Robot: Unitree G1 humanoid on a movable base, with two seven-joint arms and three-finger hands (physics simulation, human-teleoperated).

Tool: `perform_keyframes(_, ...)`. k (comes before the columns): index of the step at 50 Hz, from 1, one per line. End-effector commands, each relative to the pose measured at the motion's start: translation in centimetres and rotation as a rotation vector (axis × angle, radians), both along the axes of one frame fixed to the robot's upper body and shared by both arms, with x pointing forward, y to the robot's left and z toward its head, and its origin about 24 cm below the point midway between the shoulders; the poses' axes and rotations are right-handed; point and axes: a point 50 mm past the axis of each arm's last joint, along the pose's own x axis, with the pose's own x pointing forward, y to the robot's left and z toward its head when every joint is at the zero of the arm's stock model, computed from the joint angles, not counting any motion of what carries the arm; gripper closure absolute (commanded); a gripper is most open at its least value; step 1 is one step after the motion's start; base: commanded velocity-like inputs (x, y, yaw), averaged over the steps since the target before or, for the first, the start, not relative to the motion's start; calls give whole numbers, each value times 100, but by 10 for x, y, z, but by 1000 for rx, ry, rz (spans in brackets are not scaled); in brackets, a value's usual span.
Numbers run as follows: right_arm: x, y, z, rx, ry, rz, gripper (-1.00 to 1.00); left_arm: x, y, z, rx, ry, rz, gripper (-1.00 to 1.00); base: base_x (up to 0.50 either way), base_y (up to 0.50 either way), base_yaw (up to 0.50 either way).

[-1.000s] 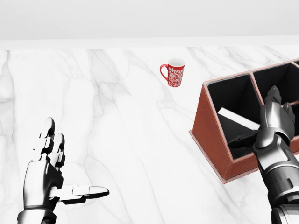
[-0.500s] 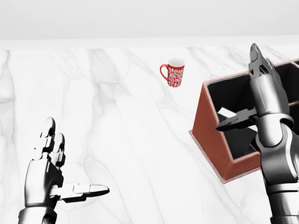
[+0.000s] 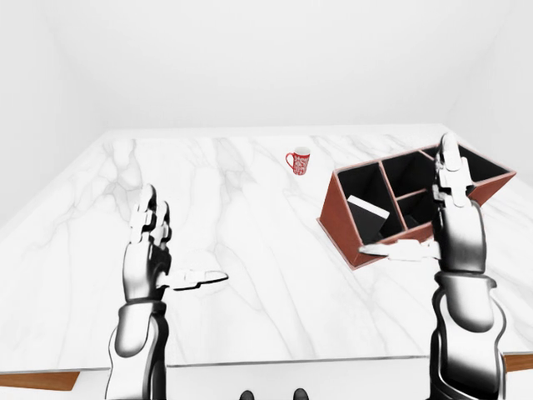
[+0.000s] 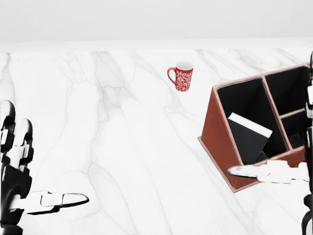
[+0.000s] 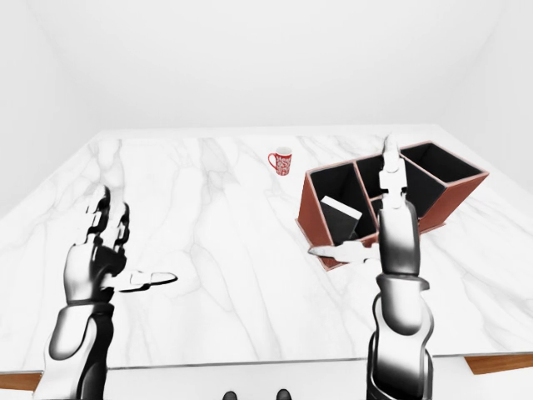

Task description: Pick up the book and place it in the left compartment of the caddy.

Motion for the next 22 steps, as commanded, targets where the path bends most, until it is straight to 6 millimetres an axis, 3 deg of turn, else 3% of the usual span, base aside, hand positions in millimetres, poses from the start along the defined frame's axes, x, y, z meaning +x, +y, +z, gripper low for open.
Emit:
perform_keyframes(1, -62, 5, 19, 74, -103, 55, -100, -45, 8, 62, 82, -273, 10, -100, 0, 0, 0)
perform_keyframes(6, -87, 5, 26, 118, -137, 78, -100, -73, 12, 88, 129, -404, 31, -100, 0, 0, 0)
perform_keyframes(11, -93, 0, 20, 173, -109, 81, -100, -86, 14, 98, 156, -455, 46, -100, 0, 0, 0)
perform_keyframes(22, -101, -4, 14, 259, -87, 92, -100, -95, 24, 92, 138, -421, 73, -100, 0, 0, 0)
